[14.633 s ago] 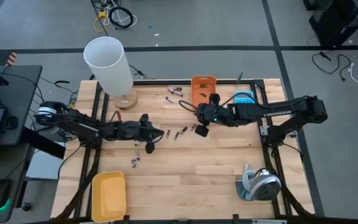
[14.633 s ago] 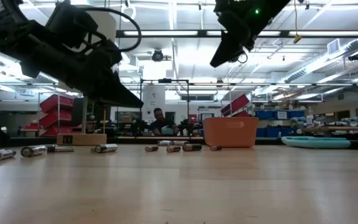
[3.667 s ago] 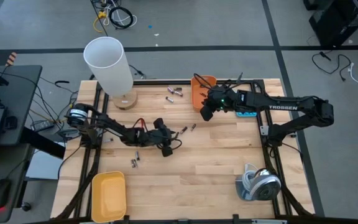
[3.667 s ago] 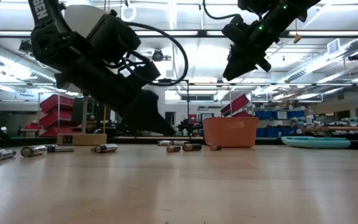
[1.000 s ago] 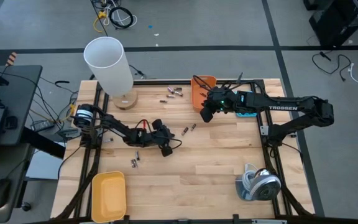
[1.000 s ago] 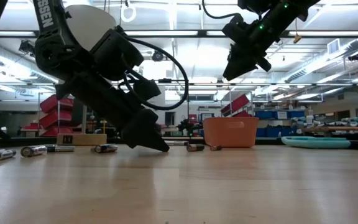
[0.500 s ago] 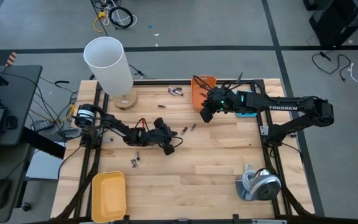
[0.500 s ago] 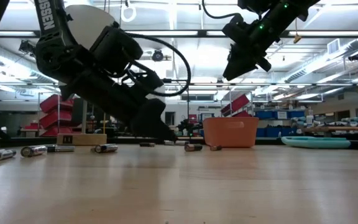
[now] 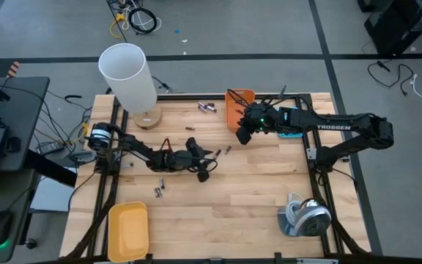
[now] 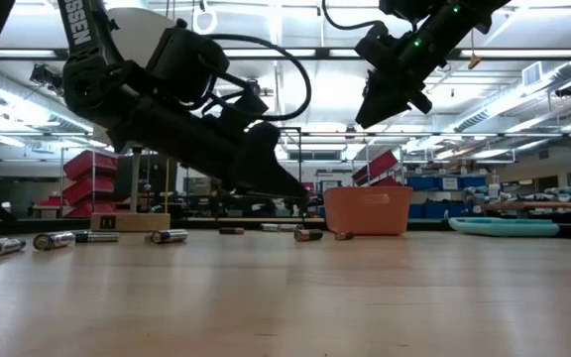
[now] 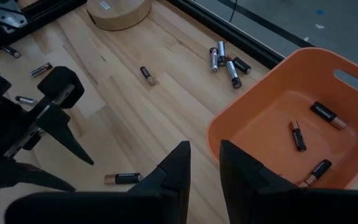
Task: Sort batteries
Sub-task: Put the black battery into the orange bin
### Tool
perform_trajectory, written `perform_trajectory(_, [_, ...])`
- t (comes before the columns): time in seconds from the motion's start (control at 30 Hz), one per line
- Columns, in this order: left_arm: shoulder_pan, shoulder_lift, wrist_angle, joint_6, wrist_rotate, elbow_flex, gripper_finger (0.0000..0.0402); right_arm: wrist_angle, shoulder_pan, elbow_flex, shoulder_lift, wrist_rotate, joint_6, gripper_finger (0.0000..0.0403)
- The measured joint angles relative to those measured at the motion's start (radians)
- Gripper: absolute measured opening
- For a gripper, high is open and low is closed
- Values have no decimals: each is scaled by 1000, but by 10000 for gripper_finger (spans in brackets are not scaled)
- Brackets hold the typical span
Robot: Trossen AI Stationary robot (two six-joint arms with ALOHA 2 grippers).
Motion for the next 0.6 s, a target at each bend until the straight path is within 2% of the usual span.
perform_trajectory(0.23, [0, 0, -2, -16, -36, 11, 178, 0, 0, 0, 0, 0, 0, 71])
perform_trajectory(0.6, [-2, 128, 53, -50, -65, 57, 178, 0, 0, 0, 0, 0, -7, 71])
